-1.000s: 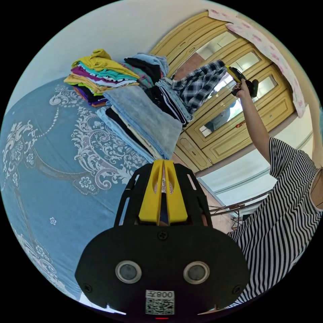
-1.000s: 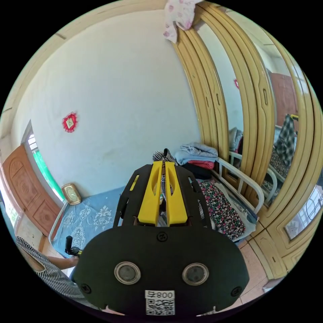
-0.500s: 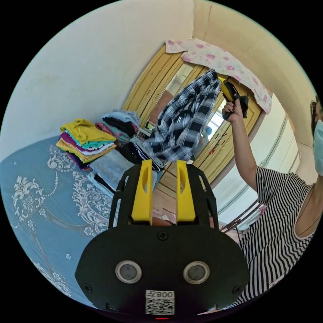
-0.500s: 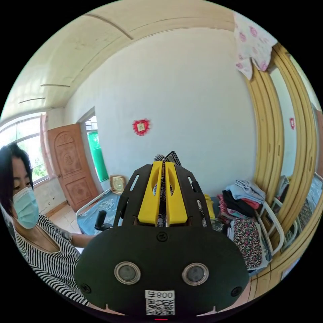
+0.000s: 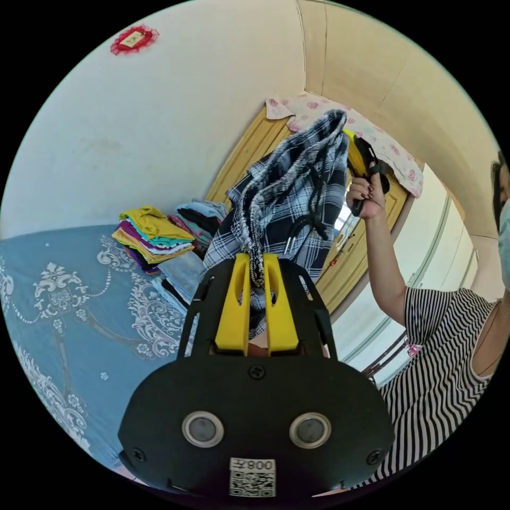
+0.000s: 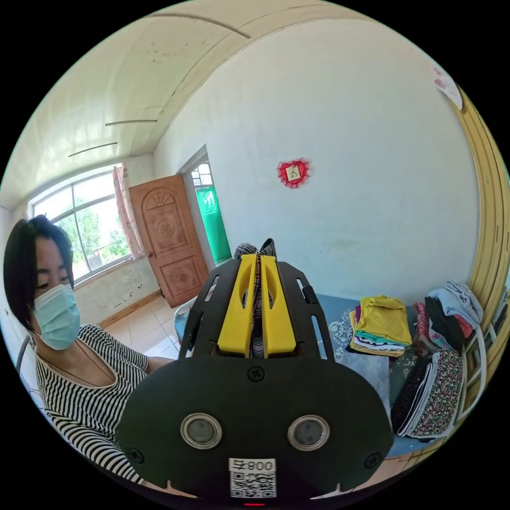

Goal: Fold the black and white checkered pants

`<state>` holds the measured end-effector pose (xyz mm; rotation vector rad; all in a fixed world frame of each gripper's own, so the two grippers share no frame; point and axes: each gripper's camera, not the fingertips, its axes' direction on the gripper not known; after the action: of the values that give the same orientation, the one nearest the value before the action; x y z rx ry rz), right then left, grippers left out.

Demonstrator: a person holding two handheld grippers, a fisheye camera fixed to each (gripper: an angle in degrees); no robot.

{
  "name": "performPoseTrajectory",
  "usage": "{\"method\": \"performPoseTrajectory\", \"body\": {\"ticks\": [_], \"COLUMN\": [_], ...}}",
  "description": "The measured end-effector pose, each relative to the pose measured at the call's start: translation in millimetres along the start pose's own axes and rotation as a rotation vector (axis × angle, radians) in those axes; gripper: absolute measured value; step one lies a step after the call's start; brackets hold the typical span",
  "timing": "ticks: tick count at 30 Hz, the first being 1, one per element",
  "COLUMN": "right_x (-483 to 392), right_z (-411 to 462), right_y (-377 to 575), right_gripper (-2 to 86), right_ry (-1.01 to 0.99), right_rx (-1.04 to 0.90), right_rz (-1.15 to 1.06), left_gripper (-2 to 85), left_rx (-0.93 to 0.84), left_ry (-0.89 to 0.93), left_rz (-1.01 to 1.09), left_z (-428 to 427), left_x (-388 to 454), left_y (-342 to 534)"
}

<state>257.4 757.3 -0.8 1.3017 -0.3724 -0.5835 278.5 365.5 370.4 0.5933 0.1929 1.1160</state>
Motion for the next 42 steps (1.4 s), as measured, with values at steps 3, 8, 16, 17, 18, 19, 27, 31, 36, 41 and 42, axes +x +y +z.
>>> {"method": "performPoseTrajectory", "body": {"ticks": [3,8,16,17,18,19,27,31,36,41,42], "right_x": [2,25,51,52,55,57,50,23,-27,-77,-90], "right_z": [26,75,186,195,214,231,295,302,327,344,346], "right_y": [26,79,202,213,236,259,383,420,454,468,468], "right_gripper": [0.9,0.9,1.3,1.4,1.5,1.6,3.4,6.6,8.5,9.1,9.0], "right_ry": [-0.018,-0.092,-0.26,-0.276,-0.312,-0.335,-0.42,-0.414,-0.36,-0.317,-0.304], "right_rx": [-0.019,-0.054,-0.152,-0.166,-0.195,-0.216,-0.288,-0.298,-0.418,-0.429,-0.425], "right_rz": [0.031,0.149,0.342,0.355,0.397,0.438,0.577,0.522,0.392,0.275,0.236], "left_gripper": [4.1,3.4,2.6,2.6,2.5,2.5,2.2,2.1,2.1,2.1,2.1], "left_rx": [0.059,0.088,0.088,0.078,0.047,0.007,-0.076,-0.086,-0.08,-0.094,-0.1], "left_ry": [-0.078,-0.236,-0.406,-0.422,-0.447,-0.463,-0.501,-0.51,-0.511,-0.498,-0.496], "left_rz": [0.032,0.132,0.221,0.213,0.194,0.178,0.11,0.125,0.139,0.159,0.168], "left_z": [-60,-143,-211,-212,-212,-210,-206,-207,-208,-207,-206], "left_x": [24,73,151,153,157,160,183,202,223,242,248], "left_y": [6,4,-3,-3,-3,-2,13,12,11,7,5]}}
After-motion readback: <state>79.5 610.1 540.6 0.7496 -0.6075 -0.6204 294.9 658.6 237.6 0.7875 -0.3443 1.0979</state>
